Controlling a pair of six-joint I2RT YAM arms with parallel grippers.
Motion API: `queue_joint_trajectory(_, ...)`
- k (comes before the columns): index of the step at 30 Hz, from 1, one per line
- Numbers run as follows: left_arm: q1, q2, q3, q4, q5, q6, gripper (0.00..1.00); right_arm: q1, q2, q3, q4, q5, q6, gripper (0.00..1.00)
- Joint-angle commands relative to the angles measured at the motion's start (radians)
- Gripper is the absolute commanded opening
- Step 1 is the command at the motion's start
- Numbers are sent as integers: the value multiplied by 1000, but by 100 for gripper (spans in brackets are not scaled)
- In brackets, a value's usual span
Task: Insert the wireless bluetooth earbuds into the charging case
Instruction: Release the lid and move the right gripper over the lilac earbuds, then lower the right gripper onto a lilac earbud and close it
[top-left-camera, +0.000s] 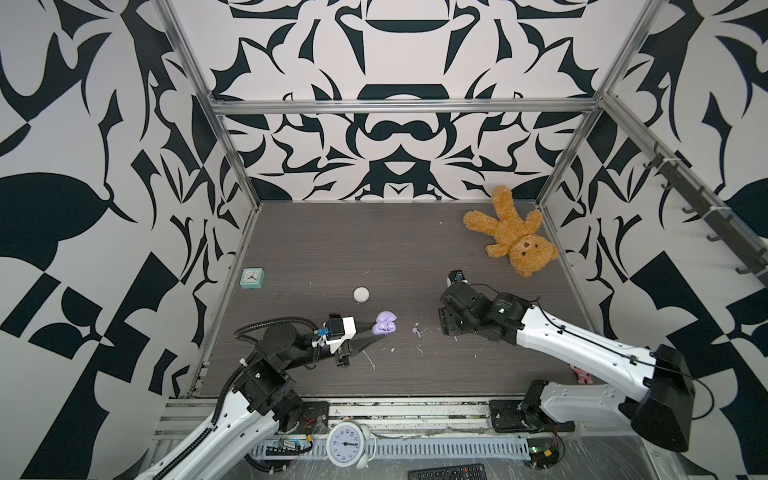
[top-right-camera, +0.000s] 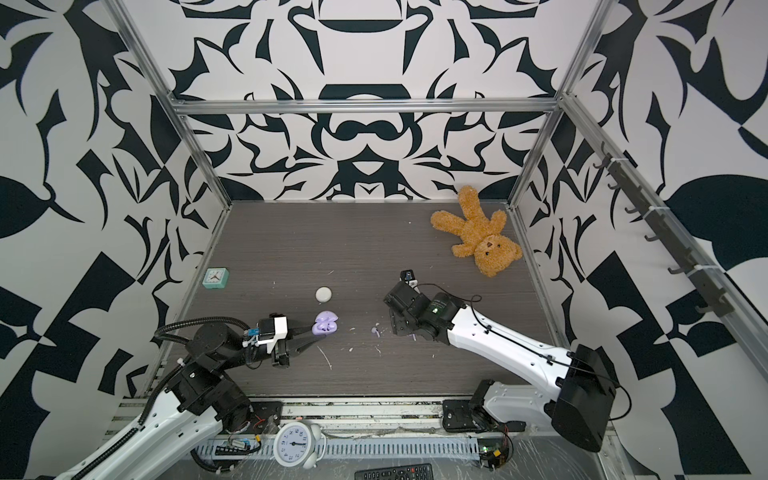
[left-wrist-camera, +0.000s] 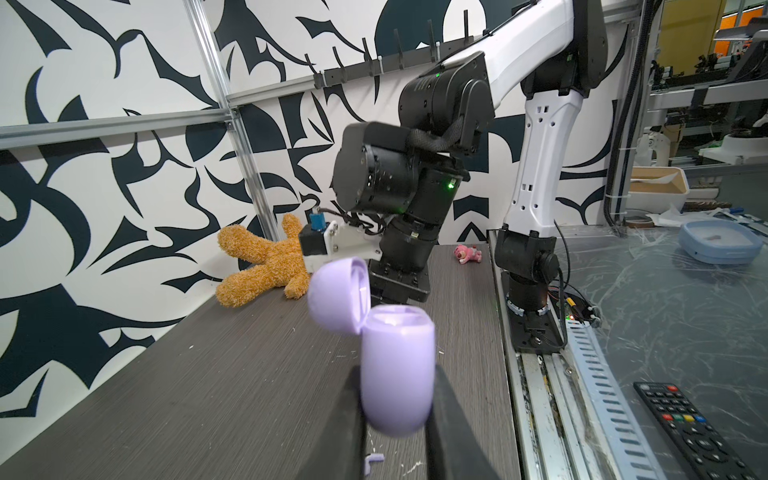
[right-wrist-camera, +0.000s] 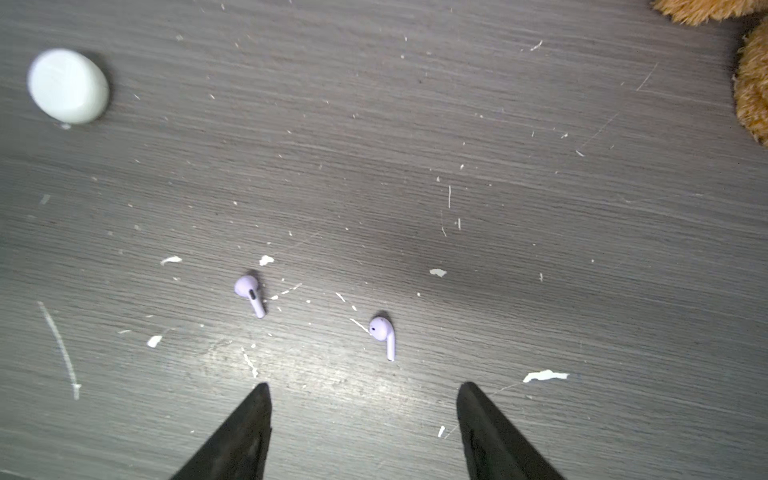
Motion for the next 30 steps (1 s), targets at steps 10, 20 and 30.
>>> queue_joint_trajectory(10, -9, -5, -7, 14, 10, 9, 0, -2, 187, 5, 2, -36, -13, 57)
queue_joint_trajectory(20, -9, -17, -10, 13, 6, 13, 0, -2, 272, 41, 197, -266, -85, 58)
queue_joint_trajectory(30, -9, -19, -10, 10, 8, 19, 0, -3, 364, 87, 247, -296, -136, 50)
